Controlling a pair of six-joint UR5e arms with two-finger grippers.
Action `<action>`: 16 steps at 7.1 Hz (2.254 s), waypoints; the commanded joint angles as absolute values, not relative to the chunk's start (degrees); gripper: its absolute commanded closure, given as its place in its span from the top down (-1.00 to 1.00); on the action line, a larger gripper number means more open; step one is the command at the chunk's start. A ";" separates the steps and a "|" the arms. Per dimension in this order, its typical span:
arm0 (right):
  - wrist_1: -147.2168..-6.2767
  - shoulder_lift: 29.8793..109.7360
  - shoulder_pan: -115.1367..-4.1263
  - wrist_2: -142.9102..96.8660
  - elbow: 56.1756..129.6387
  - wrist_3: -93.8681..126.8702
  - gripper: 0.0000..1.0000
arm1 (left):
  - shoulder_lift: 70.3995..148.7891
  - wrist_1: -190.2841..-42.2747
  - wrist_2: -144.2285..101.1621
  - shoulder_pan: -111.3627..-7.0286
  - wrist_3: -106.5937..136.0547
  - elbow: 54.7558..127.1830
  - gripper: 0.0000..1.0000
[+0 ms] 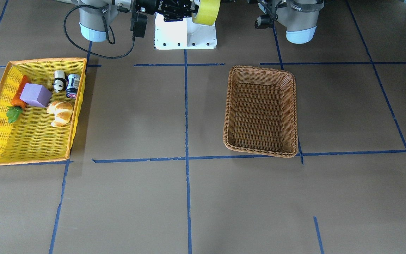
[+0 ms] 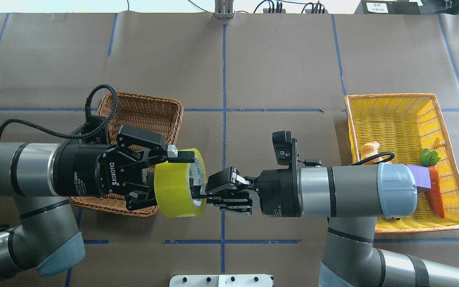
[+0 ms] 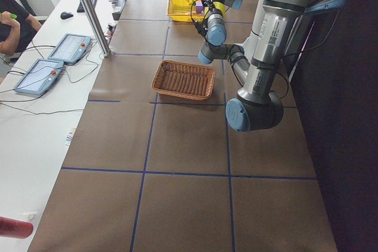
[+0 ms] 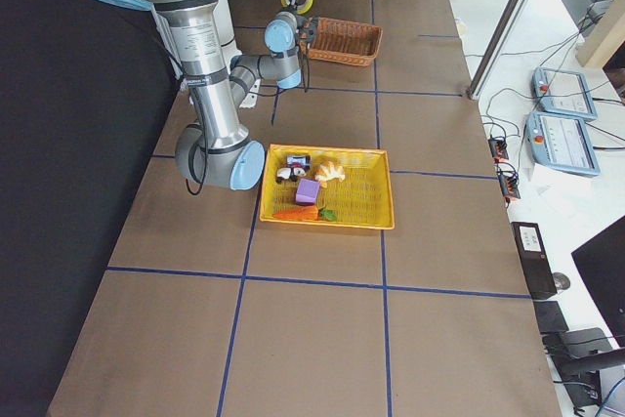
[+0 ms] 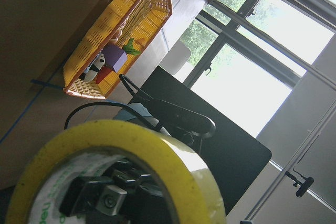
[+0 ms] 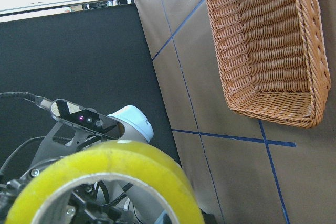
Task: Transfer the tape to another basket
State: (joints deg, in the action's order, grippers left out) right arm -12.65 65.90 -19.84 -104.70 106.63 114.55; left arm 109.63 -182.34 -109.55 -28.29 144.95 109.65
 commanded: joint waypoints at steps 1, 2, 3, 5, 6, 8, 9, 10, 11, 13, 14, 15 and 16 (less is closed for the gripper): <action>-11.18 66.00 -19.60 -104.50 106.44 114.70 0.97 | 109.51 -182.55 -109.60 -28.21 144.76 109.77 -0.89; -10.99 66.18 -19.69 -104.50 106.44 114.61 1.00 | 109.60 -182.55 -109.60 -28.21 144.76 109.69 -0.93; -10.99 66.36 -19.77 -104.50 106.44 114.61 1.00 | 109.77 -182.46 -109.60 -28.04 144.76 109.69 -0.93; -10.99 66.44 -19.86 -104.50 106.52 114.70 1.00 | 109.69 -182.46 -109.77 -28.04 144.67 109.77 -0.95; -10.99 66.36 -19.86 -104.50 106.52 114.70 1.00 | 109.60 -182.55 -109.86 -28.04 144.67 109.86 -0.95; -10.99 66.53 -19.95 -104.50 106.52 114.78 1.00 | 109.08 -182.72 -110.13 -28.82 144.58 110.12 -0.95; -10.99 66.53 -20.13 -104.50 106.52 114.70 1.00 | 108.03 -182.72 -110.21 -30.66 144.41 110.39 -0.95; -10.99 66.97 -20.39 -104.59 106.44 114.61 1.00 | 107.06 -182.64 -111.17 -32.85 144.32 109.96 -0.95; -11.51 67.93 -22.65 -105.11 106.44 114.52 1.00 | 106.18 -182.20 -114.23 -36.09 144.06 109.26 -0.95; -15.26 70.66 -31.76 -108.86 106.52 112.16 1.00 | 106.78 -173.39 -122.12 -40.94 139.96 107.49 -0.95; -23.65 70.58 -38.60 -117.16 106.52 108.76 1.00 | 107.40 -163.84 -126.00 -41.13 130.96 108.27 -0.95; -31.65 70.66 -42.76 -121.77 106.61 100.98 1.00 | 107.58 -156.61 -126.64 -41.22 124.78 108.54 -0.95; -38.69 71.10 -45.06 -123.38 106.61 93.42 1.00 | 107.23 -150.36 -126.74 -41.22 119.06 108.63 -0.95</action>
State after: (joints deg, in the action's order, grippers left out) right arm -30.22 70.71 -41.26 -119.90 106.58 101.65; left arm 107.35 -158.16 -125.92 -41.09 126.03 108.43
